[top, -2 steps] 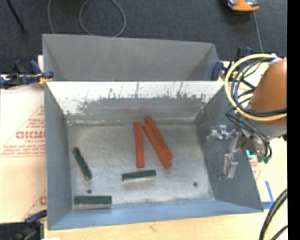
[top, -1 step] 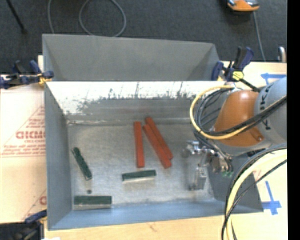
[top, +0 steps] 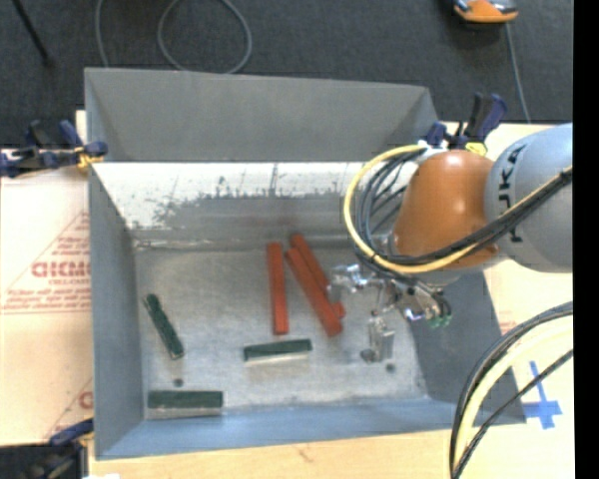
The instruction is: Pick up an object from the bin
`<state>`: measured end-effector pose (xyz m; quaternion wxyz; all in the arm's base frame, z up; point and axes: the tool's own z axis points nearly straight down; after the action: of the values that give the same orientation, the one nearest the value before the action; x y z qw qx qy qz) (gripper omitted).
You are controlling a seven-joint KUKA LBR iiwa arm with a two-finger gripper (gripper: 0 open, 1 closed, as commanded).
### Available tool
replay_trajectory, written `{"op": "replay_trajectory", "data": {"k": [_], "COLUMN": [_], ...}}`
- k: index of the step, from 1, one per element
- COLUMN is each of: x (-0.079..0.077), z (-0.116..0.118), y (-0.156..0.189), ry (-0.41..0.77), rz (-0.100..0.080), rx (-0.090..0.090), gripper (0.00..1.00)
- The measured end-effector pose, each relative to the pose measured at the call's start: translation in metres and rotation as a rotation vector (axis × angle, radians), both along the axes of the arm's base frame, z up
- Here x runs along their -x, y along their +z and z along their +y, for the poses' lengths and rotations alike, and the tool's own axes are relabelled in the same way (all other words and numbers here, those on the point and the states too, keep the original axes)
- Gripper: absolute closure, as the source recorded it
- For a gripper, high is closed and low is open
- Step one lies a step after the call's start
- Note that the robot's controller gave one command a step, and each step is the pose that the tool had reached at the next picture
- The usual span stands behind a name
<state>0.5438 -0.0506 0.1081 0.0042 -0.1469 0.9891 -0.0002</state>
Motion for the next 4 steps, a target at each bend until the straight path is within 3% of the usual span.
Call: {"op": "replay_trajectory", "data": {"k": [1,2,3,4], "x": [0.007,0.007,-0.036,-0.034], "z": [0.039,0.036,-0.002,-0.001], "y": [-0.039,-0.037,-0.025,-0.025], "ry": [0.0,0.001,-0.106,-0.101], "rz": [0.004,0.003,0.0,0.004], "rx": [-0.002,0.001,0.001,0.001], "gripper": [0.0,1.0,1.0,0.0]}}
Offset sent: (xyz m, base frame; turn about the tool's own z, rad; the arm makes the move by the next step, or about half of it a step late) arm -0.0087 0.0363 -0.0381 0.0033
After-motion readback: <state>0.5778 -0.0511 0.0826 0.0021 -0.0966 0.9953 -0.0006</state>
